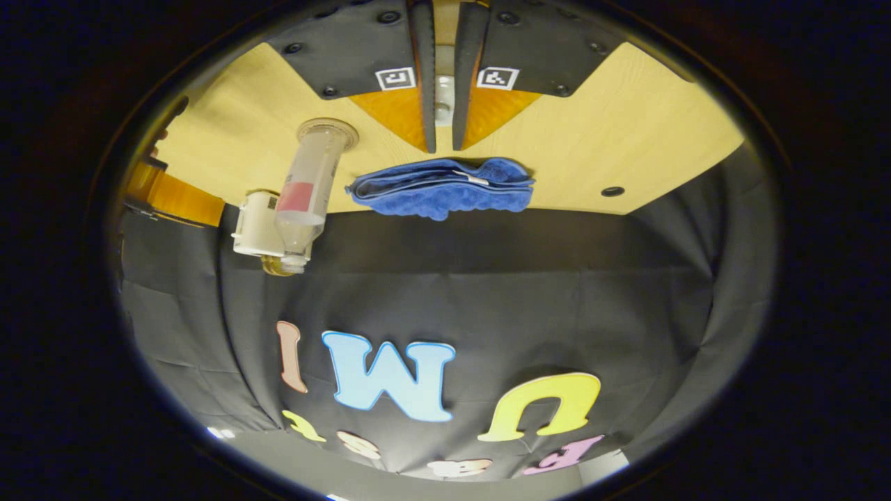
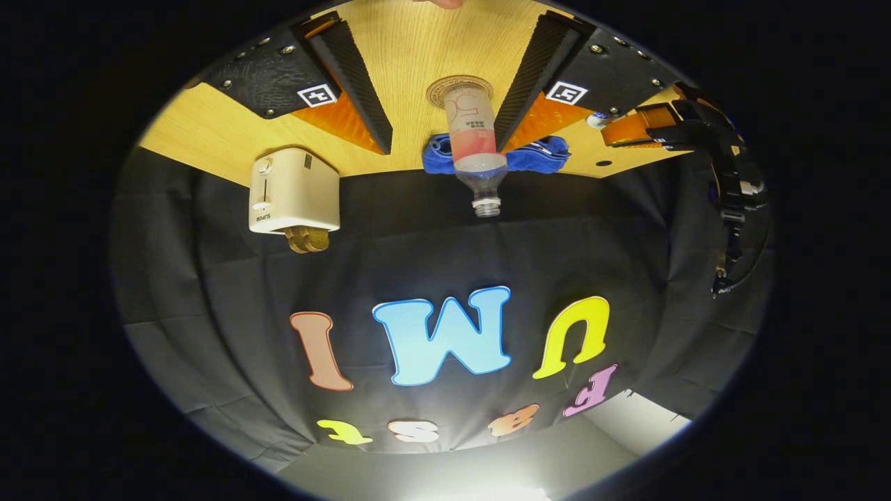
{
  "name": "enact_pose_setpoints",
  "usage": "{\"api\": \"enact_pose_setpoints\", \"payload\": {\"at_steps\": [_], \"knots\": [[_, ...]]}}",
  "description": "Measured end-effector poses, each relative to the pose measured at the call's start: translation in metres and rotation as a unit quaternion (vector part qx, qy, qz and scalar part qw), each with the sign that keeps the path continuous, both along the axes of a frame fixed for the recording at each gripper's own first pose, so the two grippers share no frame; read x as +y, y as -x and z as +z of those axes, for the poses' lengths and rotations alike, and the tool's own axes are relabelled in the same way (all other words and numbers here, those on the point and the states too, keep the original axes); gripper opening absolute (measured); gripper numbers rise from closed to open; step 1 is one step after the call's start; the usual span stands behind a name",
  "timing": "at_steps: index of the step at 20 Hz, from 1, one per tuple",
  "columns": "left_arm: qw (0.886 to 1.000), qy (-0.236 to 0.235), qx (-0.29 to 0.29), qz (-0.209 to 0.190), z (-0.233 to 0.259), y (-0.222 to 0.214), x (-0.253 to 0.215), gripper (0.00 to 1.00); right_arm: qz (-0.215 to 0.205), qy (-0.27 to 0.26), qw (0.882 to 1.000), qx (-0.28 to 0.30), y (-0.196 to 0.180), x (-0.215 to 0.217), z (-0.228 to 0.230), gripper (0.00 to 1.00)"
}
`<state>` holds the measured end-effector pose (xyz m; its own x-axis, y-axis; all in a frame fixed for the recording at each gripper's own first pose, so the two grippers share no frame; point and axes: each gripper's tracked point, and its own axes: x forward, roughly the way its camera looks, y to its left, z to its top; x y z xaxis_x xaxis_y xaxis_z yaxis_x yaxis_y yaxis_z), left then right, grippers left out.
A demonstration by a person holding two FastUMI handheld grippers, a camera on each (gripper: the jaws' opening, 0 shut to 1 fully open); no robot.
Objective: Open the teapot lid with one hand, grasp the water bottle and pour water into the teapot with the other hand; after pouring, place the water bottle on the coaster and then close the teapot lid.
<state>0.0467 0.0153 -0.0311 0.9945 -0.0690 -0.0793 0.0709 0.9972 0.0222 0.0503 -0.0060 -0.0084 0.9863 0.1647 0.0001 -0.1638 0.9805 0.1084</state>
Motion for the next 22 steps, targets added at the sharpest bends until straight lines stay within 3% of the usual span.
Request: {"api": "enact_pose_setpoints", "payload": {"at_steps": [1, 5, 6, 8, 9, 10, 11, 15, 16, 17, 19, 22], "knots": [[1.000, 0.006, -0.007, -0.001, 0.004, 0.010, -0.002, 0.11, 0.001, 0.003, 1.000, 0.000, 0.004, 0.004, -0.003, 0.93], [0.999, 0.014, -0.030, 0.000, 0.014, 0.045, -0.003, 0.11, -0.002, 0.018, 1.000, -0.005, 0.025, 0.017, -0.009, 0.93], [0.999, 0.011, -0.034, 0.001, 0.016, 0.052, -0.002, 0.15, -0.003, 0.024, 1.000, -0.009, 0.030, 0.019, -0.010, 0.93], [0.999, 0.009, -0.037, 0.002, 0.016, 0.065, -0.003, 0.15, -0.012, 0.037, 0.999, -0.011, 0.039, 0.020, -0.012, 0.93], [0.999, 0.011, -0.040, 0.002, 0.016, 0.072, -0.004, 0.10, -0.016, 0.040, 0.999, -0.009, 0.043, 0.022, -0.015, 0.94], [0.999, 0.014, -0.042, 0.001, 0.014, 0.078, -0.006, 0.15, -0.023, 0.039, 0.999, -0.007, 0.046, 0.024, -0.017, 0.93], [0.999, 0.017, -0.043, 0.000, 0.012, 0.083, -0.008, 0.11, -0.030, 0.039, 0.999, -0.005, 0.050, 0.024, -0.021, 0.94], [0.999, 0.009, -0.047, 0.006, 0.005, 0.095, -0.010, 0.11, -0.046, 0.044, 0.998, 0.010, 0.058, 0.026, -0.036, 0.93], [0.999, 0.008, -0.049, 0.006, 0.003, 0.097, -0.011, 0.15, -0.044, 0.042, 0.998, 0.012, 0.059, 0.028, -0.037, 0.93], [0.999, 0.007, -0.049, 0.004, 0.003, 0.098, -0.014, 0.10, -0.041, 0.040, 0.998, 0.013, 0.060, 0.030, -0.040, 0.93], [0.999, 0.008, -0.050, 0.003, 0.002, 0.098, -0.015, 0.15, -0.040, 0.042, 0.998, 0.013, 0.061, 0.031, -0.042, 0.93], [0.999, 0.011, -0.053, 0.002, 0.002, 0.096, -0.017, 0.11, -0.040, 0.044, 0.998, 0.011, 0.061, 0.031, -0.042, 0.93]]}}
